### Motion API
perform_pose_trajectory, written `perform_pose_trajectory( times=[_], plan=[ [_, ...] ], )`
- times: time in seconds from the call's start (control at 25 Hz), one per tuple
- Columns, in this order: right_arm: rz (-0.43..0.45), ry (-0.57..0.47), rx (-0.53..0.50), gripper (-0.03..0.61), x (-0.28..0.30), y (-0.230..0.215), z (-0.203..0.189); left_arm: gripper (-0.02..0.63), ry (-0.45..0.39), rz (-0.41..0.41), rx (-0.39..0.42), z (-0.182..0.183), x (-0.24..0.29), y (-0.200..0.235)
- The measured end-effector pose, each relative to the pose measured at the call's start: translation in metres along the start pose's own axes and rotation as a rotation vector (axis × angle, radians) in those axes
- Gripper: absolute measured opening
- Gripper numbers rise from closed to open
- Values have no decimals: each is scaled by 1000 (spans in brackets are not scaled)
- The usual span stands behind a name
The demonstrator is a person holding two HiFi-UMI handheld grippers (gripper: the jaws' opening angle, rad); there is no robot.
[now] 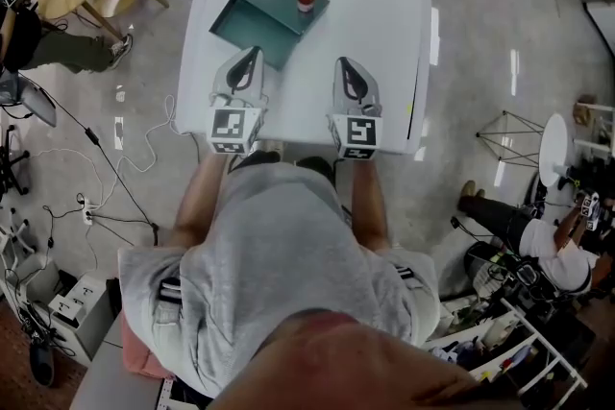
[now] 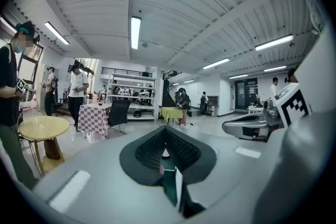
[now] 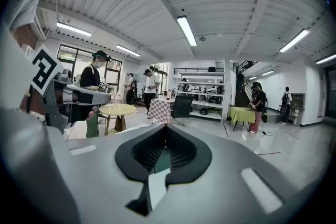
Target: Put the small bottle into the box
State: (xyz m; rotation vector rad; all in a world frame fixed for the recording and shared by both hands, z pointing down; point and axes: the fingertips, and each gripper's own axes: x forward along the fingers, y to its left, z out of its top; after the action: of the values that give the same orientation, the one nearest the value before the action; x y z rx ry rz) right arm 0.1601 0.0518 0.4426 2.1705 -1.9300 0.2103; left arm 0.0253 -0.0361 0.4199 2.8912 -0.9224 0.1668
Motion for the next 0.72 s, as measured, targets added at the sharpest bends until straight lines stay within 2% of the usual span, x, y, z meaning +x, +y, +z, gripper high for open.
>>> perform_pose_trajectory(
  times=[0.36,0.72],
  plan=[
    [33,13,-15,3,32,9,11,11,5,30,-27,3,10,28],
    [123,27,-31,3,72,13,11,11,32,126,-58,-11,17,52]
  ],
)
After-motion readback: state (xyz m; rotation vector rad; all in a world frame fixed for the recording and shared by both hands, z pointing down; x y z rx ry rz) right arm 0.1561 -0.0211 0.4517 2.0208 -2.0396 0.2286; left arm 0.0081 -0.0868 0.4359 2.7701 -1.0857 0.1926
